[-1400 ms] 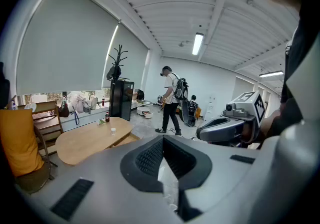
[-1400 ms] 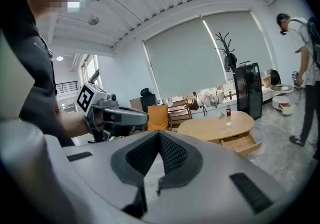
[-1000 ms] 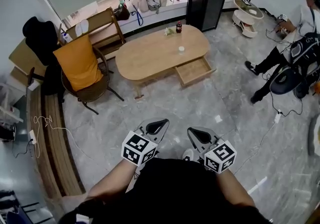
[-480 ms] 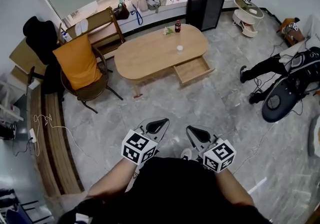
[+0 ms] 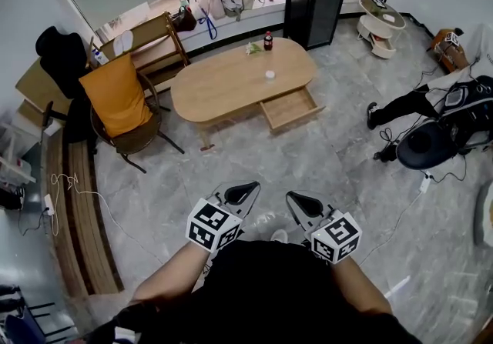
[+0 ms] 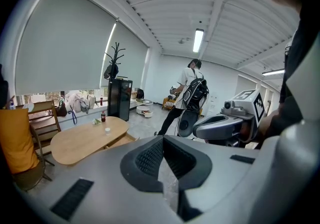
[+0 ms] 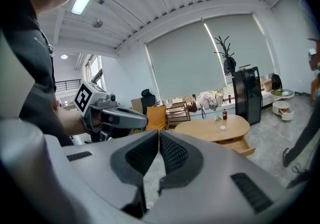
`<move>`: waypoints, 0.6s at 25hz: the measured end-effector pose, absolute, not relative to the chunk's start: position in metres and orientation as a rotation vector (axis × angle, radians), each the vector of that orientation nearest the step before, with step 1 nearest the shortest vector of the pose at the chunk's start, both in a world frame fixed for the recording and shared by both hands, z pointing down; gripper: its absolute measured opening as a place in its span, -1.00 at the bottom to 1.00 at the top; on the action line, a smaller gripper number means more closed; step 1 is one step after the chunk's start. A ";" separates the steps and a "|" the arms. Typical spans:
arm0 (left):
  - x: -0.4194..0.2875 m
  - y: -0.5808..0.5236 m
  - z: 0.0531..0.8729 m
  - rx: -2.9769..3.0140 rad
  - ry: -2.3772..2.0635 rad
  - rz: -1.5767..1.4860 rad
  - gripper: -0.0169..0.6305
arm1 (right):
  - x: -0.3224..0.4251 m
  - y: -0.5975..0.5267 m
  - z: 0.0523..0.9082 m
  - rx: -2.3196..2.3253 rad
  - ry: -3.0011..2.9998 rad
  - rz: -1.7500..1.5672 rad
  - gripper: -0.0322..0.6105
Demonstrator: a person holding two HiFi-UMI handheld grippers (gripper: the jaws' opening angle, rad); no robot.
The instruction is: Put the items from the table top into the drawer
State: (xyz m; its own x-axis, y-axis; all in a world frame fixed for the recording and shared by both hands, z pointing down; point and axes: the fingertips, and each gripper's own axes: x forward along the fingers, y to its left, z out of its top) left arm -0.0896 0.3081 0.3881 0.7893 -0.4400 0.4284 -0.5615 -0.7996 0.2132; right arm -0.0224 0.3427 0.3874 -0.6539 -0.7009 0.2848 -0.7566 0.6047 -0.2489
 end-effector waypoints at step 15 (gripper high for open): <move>-0.037 0.299 0.405 2.592 -0.821 0.582 -0.94 | 0.039 0.321 0.405 1.186 -2.684 0.601 -0.89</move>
